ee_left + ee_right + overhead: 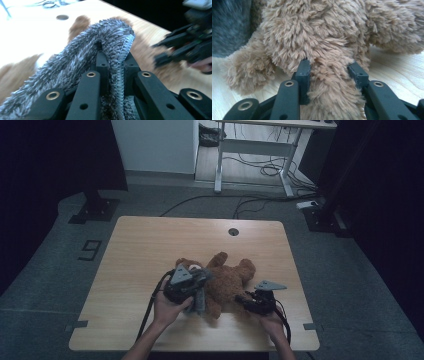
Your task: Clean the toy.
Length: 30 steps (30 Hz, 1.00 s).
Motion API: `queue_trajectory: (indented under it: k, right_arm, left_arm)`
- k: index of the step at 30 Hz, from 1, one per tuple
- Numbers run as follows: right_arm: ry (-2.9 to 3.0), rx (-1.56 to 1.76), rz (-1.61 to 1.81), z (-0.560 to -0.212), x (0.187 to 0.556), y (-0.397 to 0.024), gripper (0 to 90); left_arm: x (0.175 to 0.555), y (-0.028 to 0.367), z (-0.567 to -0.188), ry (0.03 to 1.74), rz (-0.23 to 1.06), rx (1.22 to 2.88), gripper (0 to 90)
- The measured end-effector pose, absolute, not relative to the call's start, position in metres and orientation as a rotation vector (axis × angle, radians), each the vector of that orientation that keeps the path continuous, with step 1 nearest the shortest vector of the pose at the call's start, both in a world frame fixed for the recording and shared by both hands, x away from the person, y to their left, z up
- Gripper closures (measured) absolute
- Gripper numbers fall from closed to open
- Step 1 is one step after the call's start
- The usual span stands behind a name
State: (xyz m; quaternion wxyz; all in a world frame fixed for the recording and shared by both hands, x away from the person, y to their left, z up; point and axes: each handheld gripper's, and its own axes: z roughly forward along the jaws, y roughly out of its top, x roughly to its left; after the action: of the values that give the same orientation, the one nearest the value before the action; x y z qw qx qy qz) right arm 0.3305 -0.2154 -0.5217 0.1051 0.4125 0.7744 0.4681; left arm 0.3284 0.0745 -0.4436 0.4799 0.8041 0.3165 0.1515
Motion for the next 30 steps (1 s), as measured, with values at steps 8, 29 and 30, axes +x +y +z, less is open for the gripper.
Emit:
queue_trajectory:
  k: [8, 29, 30]
  right_arm:
    - [2.298, 1.179, 1.344, -0.523, 0.329, -0.217, 63.1]
    - [2.303, 1.208, 1.381, -0.525, 0.328, -0.222, 64.2]
    - [2.304, 1.212, 1.383, -0.525, 0.328, -0.222, 64.2]
  left_arm:
    - [0.342, -0.004, -0.441, 0.692, 0.327, 2.076, 78.9]
    - [0.333, 0.04, -0.454, 0.783, 0.521, 2.088, 79.1]
    - [0.333, 0.045, -0.454, 0.793, 0.518, 2.078, 79.1]
